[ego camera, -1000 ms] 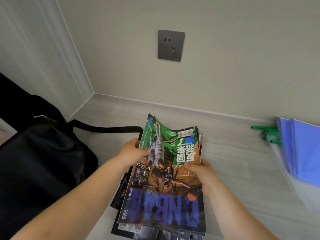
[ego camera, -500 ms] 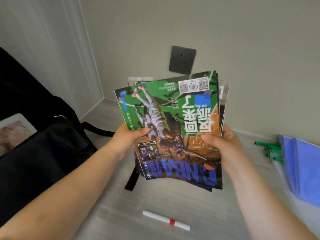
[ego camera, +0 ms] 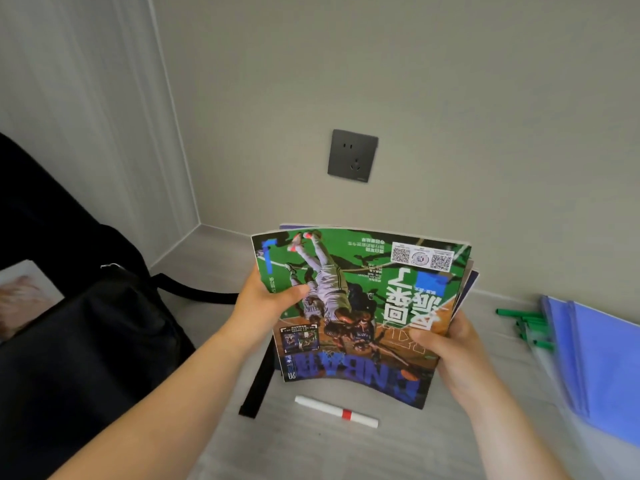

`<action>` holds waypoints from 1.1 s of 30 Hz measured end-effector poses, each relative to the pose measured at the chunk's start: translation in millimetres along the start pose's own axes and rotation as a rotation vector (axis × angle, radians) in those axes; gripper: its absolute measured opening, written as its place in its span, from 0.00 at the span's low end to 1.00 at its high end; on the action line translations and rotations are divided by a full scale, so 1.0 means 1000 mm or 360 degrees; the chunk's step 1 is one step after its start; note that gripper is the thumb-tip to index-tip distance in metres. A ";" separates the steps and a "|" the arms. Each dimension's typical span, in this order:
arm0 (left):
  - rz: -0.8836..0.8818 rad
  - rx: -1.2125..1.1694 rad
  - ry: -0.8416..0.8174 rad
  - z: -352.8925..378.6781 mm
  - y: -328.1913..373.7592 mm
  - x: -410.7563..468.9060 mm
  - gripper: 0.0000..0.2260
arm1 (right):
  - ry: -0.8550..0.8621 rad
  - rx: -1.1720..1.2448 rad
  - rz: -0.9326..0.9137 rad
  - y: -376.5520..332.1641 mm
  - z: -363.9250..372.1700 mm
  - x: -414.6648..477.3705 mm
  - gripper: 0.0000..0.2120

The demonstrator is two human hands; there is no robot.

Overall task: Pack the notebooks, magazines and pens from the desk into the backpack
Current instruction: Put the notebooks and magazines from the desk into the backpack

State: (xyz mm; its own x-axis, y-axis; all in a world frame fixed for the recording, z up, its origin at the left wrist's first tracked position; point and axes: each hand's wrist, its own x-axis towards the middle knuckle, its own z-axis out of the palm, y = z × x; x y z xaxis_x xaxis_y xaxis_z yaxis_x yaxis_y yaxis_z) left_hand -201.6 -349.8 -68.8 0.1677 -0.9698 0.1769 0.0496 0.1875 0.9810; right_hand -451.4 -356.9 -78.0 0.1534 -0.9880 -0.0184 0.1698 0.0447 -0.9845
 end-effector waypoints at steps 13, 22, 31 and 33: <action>-0.0171 -0.0023 -0.0072 0.009 -0.019 -0.007 0.14 | -0.0008 -0.0211 0.0130 0.009 -0.014 -0.003 0.16; -0.0389 0.0033 -0.0054 0.014 -0.038 -0.014 0.19 | 0.0104 -0.0181 0.0296 0.018 -0.009 -0.010 0.16; -0.0306 0.0035 -0.0011 0.018 -0.034 -0.019 0.16 | 0.0212 -0.0447 0.0325 0.002 -0.004 -0.003 0.12; -0.0285 0.0025 -0.0008 0.018 -0.036 -0.023 0.16 | 0.0186 -0.0640 0.0211 -0.014 -0.008 -0.005 0.20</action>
State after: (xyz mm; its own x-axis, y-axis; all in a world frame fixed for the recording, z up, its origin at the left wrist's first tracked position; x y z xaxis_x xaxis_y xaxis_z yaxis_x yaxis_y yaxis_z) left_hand -224.6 -336.4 -106.3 0.1527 -0.9883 -0.0003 0.0630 0.0094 0.9980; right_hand -462.1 -354.1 -65.0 0.0334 -0.9887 -0.1460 -0.2397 0.1339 -0.9616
